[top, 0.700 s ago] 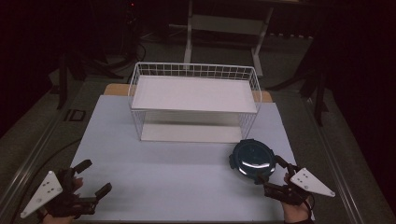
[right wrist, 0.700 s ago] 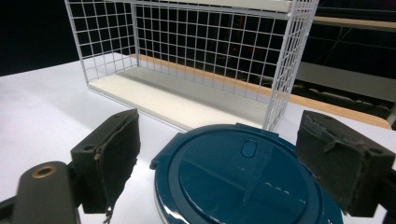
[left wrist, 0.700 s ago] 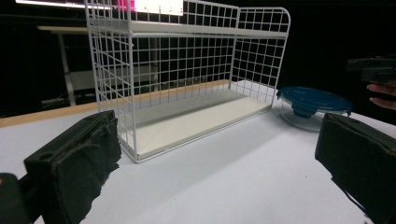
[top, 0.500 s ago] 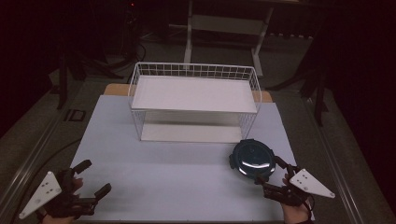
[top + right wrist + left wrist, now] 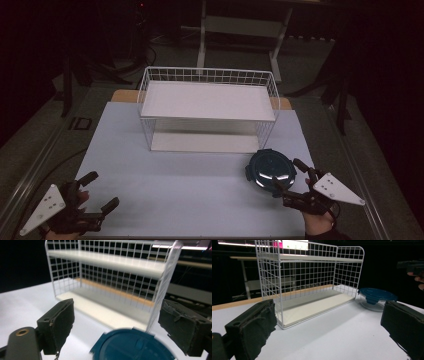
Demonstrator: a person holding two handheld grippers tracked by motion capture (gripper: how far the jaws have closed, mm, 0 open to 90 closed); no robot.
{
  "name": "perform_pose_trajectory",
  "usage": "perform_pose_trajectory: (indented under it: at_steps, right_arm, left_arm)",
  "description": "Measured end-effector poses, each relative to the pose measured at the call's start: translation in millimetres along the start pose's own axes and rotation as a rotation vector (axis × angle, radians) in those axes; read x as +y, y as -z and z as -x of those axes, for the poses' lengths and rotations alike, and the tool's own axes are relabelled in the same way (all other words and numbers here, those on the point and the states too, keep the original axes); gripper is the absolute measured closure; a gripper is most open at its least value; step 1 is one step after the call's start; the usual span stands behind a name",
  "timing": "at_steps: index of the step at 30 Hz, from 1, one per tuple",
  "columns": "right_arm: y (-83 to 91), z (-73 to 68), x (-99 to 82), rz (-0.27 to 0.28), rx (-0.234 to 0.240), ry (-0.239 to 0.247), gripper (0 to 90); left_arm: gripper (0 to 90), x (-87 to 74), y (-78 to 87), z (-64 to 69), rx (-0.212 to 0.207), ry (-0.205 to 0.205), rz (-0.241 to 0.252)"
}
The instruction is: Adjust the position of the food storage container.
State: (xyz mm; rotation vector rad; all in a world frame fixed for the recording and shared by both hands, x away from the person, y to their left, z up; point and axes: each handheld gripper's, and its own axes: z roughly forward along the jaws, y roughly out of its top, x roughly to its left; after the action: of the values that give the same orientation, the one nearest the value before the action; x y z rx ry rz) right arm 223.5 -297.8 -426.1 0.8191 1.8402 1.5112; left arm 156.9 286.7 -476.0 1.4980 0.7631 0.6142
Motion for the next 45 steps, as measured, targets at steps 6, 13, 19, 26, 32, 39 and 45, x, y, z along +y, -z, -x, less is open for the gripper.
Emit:
perform_pose_trajectory:
  at_steps: [6,13,19,26,32,39,45]
  right_arm:
    - [-8.8,19.1,11.7,0.004,-0.046,-0.016,12.5]
    - [-25.3,43.7,5.8,-0.046,-0.045,-0.054,15.7]
    - [-40.7,58.6,-7.4,-0.111,-0.065,-0.032,31.5]
    - [-51.2,76.3,-27.9,-0.187,-0.114,-0.033,64.1]
    - [-48.7,86.1,-40.8,-0.227,-0.162,-0.037,81.7]
    - [-42.5,96.3,-59.1,-0.299,-0.184,-0.068,90.0]
    - [-40.9,99.1,-72.9,-0.355,-0.196,-0.08,90.0]
  left_arm:
    - [0.0,0.1,-0.2,0.0,-0.011,0.007,0.002]
    - [0.0,-0.2,-0.4,-0.6,-0.012,0.012,-0.002]
    - [0.1,-0.3,-0.4,-0.3,-0.022,0.012,-0.002]
    - [0.1,-0.3,-0.5,-0.2,-0.024,0.01,-0.003]
    - [0.1,-0.3,-1.1,0.1,-0.028,0.004,-0.01]
    - [0.1,-0.4,-1.3,0.2,-0.031,0.007,-0.011]
    - [0.1,-0.4,-1.4,0.4,-0.034,0.004,-0.013]
